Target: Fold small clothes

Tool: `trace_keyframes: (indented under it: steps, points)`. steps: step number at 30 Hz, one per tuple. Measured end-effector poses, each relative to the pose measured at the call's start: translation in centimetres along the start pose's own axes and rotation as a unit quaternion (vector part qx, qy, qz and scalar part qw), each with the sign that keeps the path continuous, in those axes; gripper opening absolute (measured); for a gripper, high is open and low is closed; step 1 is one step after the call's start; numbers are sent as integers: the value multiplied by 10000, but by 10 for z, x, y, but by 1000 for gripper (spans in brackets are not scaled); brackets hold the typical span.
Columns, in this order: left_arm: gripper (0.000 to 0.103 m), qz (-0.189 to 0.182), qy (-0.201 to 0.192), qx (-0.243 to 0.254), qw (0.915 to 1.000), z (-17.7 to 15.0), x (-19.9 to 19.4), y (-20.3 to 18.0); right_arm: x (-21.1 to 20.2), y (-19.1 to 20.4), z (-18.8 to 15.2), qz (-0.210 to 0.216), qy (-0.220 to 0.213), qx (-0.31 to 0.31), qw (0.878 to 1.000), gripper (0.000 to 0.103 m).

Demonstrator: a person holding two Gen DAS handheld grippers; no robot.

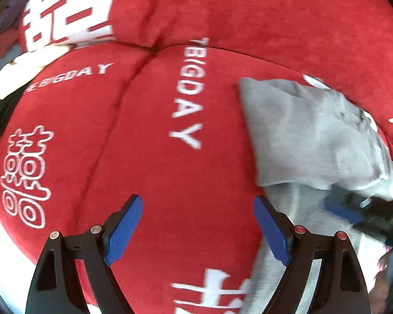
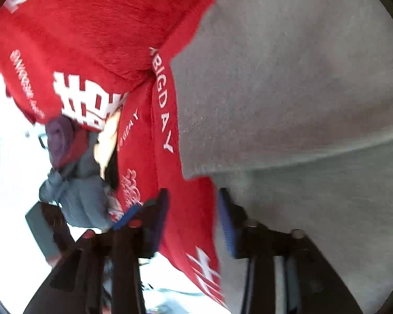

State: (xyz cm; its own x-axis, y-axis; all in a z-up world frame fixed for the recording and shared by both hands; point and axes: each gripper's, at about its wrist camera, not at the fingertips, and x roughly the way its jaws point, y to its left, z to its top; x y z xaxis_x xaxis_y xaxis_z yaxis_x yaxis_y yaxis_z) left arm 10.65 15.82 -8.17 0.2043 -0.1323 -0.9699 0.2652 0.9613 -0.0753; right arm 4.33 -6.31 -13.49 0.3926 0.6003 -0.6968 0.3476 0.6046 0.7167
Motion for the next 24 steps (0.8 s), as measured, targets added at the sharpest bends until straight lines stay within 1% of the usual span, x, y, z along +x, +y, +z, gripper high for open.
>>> trace_keyframes:
  steps: [1,3,5,7,8,9,11,12,14,15,16,18,21,22,24]
  points:
    - [87,-57,8,24,10000,1,0,-6,-22,-7,3,-162,-237,38,9996,46]
    - [87,-109,5,77,9999,3,-1,-20,-68,-32,11,-553,-828,393,9943,46]
    - [87,-157,-6,94,9998,4,-2,-34,-115,-66,21,-906,-1473,897,9809,46]
    - [87,-225,4,138,9997,4,-2,-49,-148,-99,29,-1122,-1891,1387,9656,46]
    - [87,-227,10,160,9996,4,-2,-54,-160,-117,34,-1131,-2036,1700,9575,46]
    - [87,-225,23,199,9995,4,-2,-61,-166,-128,37,-1110,-2092,1905,9527,45]
    - [87,-213,66,276,9994,1,-2,-74,-171,-152,42,-963,-2097,2233,9471,5]
    - [87,-204,88,306,9993,0,-3,-80,-172,-158,42,-955,-2065,2324,9456,5]
    - [87,-196,134,393,9989,-5,-3,-93,-171,-166,37,-811,-2016,2365,9470,5]
    - [87,-188,167,442,9987,-7,-3,-99,-172,-167,34,-832,-1979,2335,9484,4]
    - [87,-186,200,501,9984,-10,-3,-106,-175,-167,31,-962,-1961,2308,9482,4]
    - [87,-204,266,639,9974,-16,-3,-122,-184,-173,23,-966,-1926,2305,9489,5]
    - [87,-318,367,850,9952,-25,-3,-151,-198,-180,9,-873,-1700,2171,9573,5]
    - [87,-365,412,919,9942,-28,-3,-162,-204,-180,3,-913,-1632,2056,9606,6]
    - [87,-438,500,1043,9923,-34,-1,-183,-216,-185,-8,-995,-1495,1845,9663,10]
